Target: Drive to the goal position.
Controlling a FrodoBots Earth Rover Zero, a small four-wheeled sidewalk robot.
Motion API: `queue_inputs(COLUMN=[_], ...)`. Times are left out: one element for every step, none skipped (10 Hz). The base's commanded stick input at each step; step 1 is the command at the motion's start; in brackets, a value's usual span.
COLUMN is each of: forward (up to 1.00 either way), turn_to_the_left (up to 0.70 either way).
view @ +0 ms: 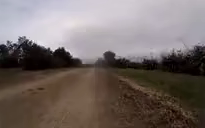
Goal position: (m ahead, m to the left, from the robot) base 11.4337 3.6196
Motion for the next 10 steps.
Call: queue_inputs(forward=[0.85, 0.85, 0.85, 0.85, 0.85, 0.85, 0.85, 0.85, 0.85, 0.85], turn_to_the_left=[0.00, 0.00, 0.00, 0.02, 0.03, 0.03, 0.05, 0.06, 0.09, 0.09])
